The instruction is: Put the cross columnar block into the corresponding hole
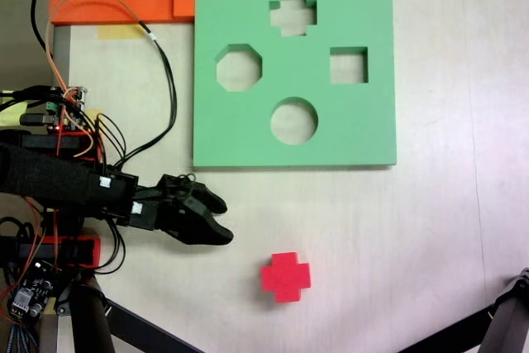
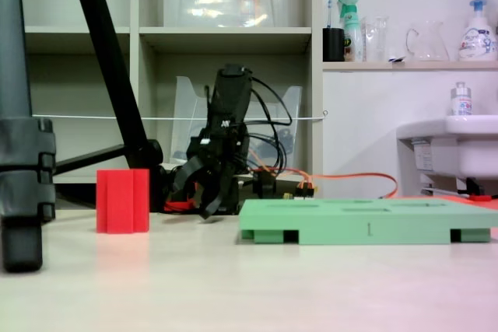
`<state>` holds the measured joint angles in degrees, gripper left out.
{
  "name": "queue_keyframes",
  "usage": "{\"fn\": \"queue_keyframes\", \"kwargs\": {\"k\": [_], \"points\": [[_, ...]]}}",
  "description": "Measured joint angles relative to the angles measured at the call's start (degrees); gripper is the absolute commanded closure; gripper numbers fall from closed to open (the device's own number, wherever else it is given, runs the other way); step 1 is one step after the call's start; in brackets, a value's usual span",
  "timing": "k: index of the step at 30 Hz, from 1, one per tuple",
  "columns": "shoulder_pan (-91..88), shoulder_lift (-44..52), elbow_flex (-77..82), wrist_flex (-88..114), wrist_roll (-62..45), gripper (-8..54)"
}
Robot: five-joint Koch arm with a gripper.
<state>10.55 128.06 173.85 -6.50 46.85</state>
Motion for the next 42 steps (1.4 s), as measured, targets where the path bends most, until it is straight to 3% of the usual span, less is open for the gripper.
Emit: {"fn": "queue_keyframes", "kwargs": {"k": [4,8,14,17,20,24,28,42], "points": [[2.20,0.18,-2.29,1.85,10.20,21.4],[5.27,-0.79,-18.98,15.21,21.71,23.3],[6.59,-4.66,-40.34,45.09,25.31,23.8],[6.42,-10.55,-54.84,55.63,25.40,5.1],[6.42,-21.18,-74.71,68.47,22.50,2.2],[7.56,-44.74,-109.34,94.39,19.42,-5.4],[8.26,-52.56,-109.69,99.93,19.25,-6.3],[8.35,-59.50,-109.69,99.76,19.51,-6.3]]}}
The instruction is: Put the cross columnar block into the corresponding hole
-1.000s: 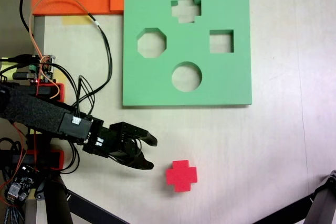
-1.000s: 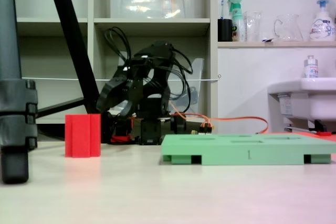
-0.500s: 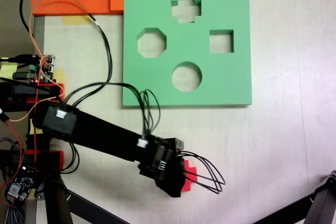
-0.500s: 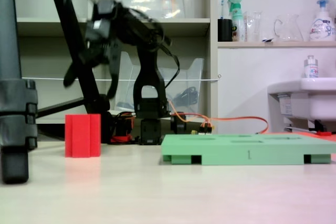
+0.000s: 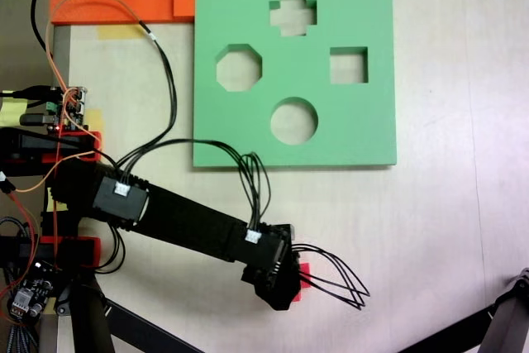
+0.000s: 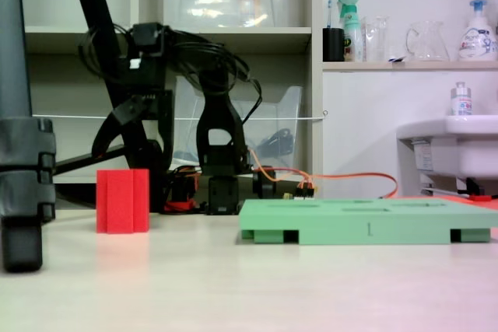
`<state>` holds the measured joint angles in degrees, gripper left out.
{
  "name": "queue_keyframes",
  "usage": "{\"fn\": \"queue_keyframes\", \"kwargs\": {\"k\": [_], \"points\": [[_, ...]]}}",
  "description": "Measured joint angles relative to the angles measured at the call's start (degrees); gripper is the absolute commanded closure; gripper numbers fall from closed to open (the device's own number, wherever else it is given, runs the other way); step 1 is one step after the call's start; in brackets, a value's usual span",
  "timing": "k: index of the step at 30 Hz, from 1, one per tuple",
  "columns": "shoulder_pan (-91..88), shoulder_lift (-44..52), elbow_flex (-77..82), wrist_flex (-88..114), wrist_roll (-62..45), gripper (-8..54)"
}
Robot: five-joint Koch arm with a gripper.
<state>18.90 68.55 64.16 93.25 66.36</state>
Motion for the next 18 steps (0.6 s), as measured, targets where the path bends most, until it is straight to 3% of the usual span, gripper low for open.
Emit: {"fn": "queue_keyframes", "kwargs": {"k": [13,16,18], "points": [[0.97,-3.08,5.62,-6.86,-0.35,-5.0],[1.05,-3.87,5.54,-7.29,0.26,10.5],[0.97,-3.69,5.45,-7.21,0.35,14.9]]}}
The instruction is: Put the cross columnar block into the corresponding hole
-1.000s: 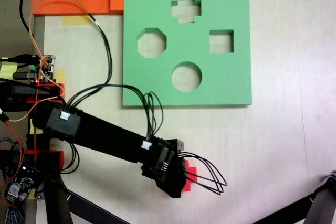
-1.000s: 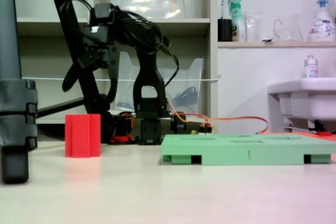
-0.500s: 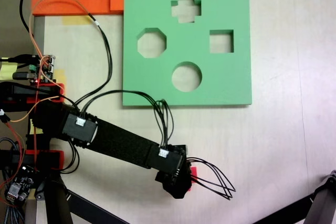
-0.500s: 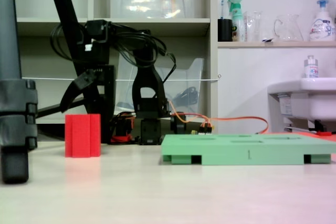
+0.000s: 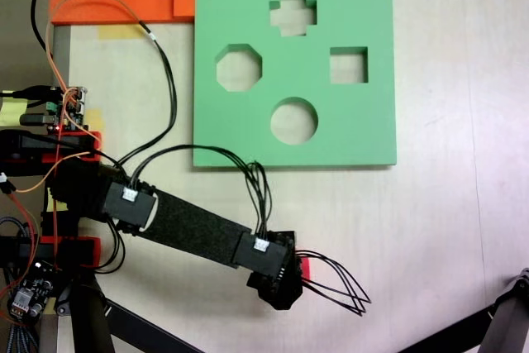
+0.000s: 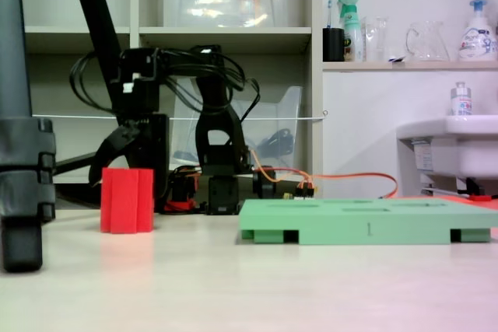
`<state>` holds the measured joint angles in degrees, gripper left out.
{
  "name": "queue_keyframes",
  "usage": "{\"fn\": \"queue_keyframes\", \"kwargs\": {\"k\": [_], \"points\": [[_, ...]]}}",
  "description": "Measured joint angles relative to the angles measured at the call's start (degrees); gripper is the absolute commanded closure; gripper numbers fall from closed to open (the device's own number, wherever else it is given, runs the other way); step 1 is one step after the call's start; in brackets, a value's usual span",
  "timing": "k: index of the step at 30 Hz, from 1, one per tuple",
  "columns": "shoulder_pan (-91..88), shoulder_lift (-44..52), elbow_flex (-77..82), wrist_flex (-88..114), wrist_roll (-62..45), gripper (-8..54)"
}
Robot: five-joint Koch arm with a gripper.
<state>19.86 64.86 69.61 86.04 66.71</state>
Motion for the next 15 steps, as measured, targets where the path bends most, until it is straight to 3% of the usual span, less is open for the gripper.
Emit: {"fn": "queue_keyframes", "kwargs": {"k": [13,15], "points": [[-1.14,1.32,-0.26,2.90,6.77,19.2],[-1.93,3.87,0.09,4.04,9.67,24.3]]}}
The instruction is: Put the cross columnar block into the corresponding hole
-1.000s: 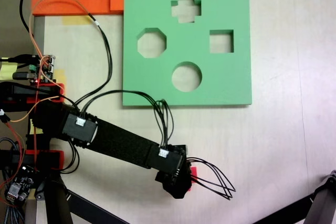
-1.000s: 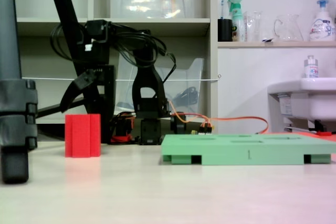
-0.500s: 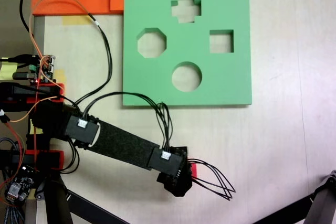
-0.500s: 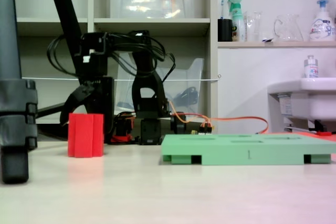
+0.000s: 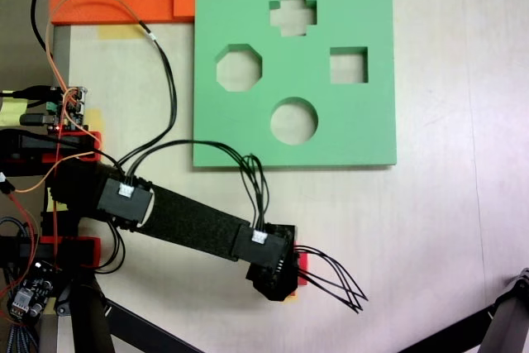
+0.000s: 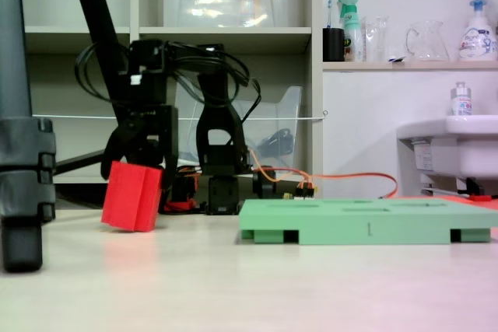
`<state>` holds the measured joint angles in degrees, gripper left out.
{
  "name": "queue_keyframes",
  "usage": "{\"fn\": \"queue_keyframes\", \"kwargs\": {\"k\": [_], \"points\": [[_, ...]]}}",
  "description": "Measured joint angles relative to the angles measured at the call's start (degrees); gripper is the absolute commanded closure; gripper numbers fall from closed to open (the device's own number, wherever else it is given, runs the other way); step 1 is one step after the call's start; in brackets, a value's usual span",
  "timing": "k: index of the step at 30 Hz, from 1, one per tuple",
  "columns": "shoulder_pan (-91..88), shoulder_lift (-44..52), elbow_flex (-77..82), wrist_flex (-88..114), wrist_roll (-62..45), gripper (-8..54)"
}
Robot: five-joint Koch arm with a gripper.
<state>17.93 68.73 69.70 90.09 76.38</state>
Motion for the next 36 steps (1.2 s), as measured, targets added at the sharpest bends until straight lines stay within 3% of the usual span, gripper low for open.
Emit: {"fn": "queue_keyframes", "kwargs": {"k": [2,15,23,26,28,36], "points": [[-0.53,4.04,0.35,2.20,2.90,28.8],[-18.98,16.00,0.26,5.27,20.74,28.9],[-40.34,14.94,-10.99,5.10,35.33,28.9],[-48.08,13.10,-10.99,2.55,43.07,35.2],[-53.09,11.43,-10.99,0.44,48.60,35.9],[-62.93,5.80,-10.99,-13.10,54.67,35.8]]}}
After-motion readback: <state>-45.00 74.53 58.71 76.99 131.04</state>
